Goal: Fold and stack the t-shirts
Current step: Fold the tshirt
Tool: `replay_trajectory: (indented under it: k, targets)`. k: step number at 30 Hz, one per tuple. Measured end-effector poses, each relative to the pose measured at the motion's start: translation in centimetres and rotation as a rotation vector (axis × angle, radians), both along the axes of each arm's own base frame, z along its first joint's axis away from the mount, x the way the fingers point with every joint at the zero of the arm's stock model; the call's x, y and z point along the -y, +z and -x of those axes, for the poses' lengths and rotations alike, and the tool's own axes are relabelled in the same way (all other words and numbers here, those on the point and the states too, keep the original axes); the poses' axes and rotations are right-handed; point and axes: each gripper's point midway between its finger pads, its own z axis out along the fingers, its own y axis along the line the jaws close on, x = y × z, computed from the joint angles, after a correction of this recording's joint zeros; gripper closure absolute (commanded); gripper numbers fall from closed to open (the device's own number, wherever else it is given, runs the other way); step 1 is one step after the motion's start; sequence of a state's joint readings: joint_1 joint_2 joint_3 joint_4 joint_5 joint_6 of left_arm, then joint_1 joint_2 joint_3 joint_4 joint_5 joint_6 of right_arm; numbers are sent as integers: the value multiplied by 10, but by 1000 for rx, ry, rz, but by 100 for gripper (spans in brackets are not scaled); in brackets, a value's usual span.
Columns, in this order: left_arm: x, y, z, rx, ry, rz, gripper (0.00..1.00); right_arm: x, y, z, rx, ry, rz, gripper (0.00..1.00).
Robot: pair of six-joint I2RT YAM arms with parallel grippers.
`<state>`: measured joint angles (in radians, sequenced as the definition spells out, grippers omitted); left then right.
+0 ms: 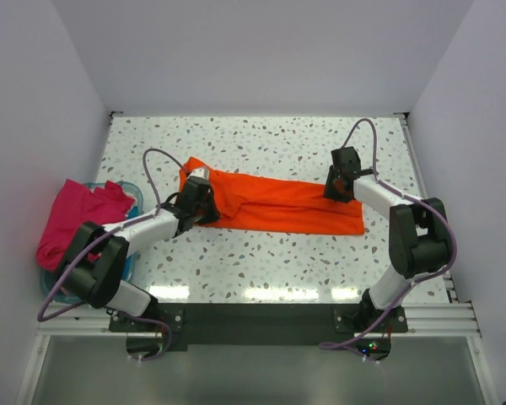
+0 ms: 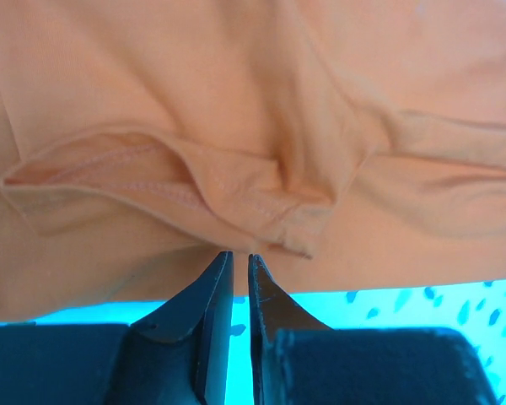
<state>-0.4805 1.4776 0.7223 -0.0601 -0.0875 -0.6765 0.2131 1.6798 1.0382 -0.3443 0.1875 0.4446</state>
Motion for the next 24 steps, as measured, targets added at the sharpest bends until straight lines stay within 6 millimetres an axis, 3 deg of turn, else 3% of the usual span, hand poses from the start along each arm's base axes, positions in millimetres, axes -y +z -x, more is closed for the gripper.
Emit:
replay_trajectory:
  k: [4, 7, 11, 14, 16, 19, 24]
  targets:
    - [-3, -14, 15, -35, -18, 4, 76, 0, 0, 0, 0, 0, 0, 64]
    - [-2, -7, 14, -14, -20, 10, 68, 0, 0, 0, 0, 0, 0, 64]
    - [-5, 24, -10, 62, 28, -8, 64, 0, 0, 0, 0, 0, 0, 64]
    - [-13, 48, -42, 115, 105, -32, 67, 0, 0, 0, 0, 0, 0, 64]
    - [-21, 53, -60, 126, 155, -53, 71, 0, 0, 0, 0, 0, 0, 64]
    - [-34, 38, -76, 89, 209, -101, 74, 0, 0, 0, 0, 0, 0, 64]
    - [-41, -8, -63, -44, 204, -179, 80, -1, 0, 0, -1, 2, -3, 64]
